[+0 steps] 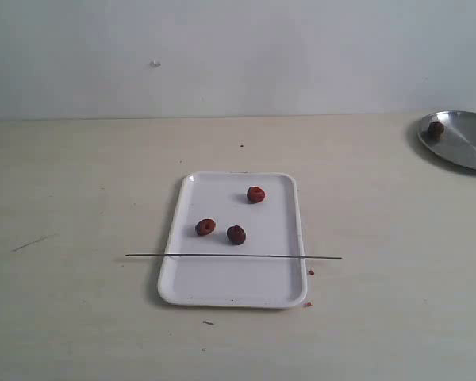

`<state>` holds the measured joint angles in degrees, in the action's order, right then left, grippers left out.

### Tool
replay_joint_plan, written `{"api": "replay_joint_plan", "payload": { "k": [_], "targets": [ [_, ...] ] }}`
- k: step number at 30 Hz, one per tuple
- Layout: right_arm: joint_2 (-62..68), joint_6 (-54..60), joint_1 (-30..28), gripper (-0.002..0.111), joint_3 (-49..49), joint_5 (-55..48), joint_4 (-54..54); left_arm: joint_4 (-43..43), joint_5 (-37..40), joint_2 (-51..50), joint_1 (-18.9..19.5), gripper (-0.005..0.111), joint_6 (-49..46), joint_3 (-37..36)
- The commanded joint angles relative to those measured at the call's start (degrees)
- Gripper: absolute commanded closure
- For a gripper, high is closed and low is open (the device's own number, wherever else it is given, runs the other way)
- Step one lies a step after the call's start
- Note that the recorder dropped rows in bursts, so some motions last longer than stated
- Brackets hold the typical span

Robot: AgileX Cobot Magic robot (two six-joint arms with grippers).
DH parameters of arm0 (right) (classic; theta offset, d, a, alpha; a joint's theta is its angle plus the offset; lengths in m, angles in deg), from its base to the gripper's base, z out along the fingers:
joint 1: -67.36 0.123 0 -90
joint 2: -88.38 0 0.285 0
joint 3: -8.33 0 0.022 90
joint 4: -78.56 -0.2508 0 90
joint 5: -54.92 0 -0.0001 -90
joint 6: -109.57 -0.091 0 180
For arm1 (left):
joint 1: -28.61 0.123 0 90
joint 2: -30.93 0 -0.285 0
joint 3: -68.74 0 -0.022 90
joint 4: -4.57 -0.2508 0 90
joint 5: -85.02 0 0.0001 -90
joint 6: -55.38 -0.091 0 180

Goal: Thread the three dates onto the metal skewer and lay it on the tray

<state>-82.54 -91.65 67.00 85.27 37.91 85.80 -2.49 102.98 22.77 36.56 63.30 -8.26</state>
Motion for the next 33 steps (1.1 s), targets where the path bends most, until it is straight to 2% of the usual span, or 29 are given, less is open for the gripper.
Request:
{"api": "replay_joint_plan", "payload": {
  "k": [1,4,7,14,17,20,22,23,25,27,29,32,33],
  "targets": [
    [0.22,0.21,-0.23,0.108,0.27,0.77,0.35,-0.03,-0.13,0.37,0.12,0.107,-0.23,-0.21],
    [0.19,0.21,-0.23,0.108,0.27,0.87,0.35,-0.03,-0.13,0.37,0.12,0.107,-0.23,-0.21],
    [0.19,0.67,-0.23,0.108,0.27,6.20,0.47,-0.03,-0.13,0.37,0.12,0.107,-0.23,-0.21],
    [0.19,0.29,-0.23,0.108,0.27,29.77,0.47,-0.03,-0.13,0.37,0.12,0.107,-0.23,-0.21],
    [0.19,-0.25,-0.23,0.108,0.27,45.20,0.24,-0.03,-0.13,0.37,0.12,0.107,-0.23,-0.21],
    [0.19,-10.73,-0.23,0.108,0.27,53.88,0.25,-0.03,-0.13,0.37,0.12,0.107,-0.23,-0.21],
    [0.41,-20.48,-0.23,0.108,-1.58,48.08,-0.76,-0.03,-0.13,0.37,0.12,0.107,-0.23,-0.21],
    [2.48,-18.80,-0.23,0.108,-6.14,38.08,-4.45,-0.03,-0.13,0.37,0.12,0.107,-0.23,-0.21],
    [10.85,-8.30,-0.23,0.108,-14.01,28.42,-11.02,-0.03,-0.13,0.37,0.12,0.107,-0.23,-0.21],
    [23.82,1.83,-0.23,0.108,-24.60,16.24,-11.29,-0.03,-0.13,0.37,0.12,0.107,-0.23,-0.21],
    [39.14,15.21,-0.23,0.108,-35.96,0.48,-8.44,-0.03,-0.13,0.37,0.12,0.107,-0.23,-0.21],
    [60.37,32.69,-0.23,0.108,-54.29,-29.73,-5.44,-0.03,-0.13,0.37,0.12,0.107,-0.23,-0.21],
    [64.64,34.41,-0.23,0.108,-56.73,-33.79,-6.24,-0.03,-0.13,0.37,0.12,0.107,-0.23,-0.21]
  ]
}}
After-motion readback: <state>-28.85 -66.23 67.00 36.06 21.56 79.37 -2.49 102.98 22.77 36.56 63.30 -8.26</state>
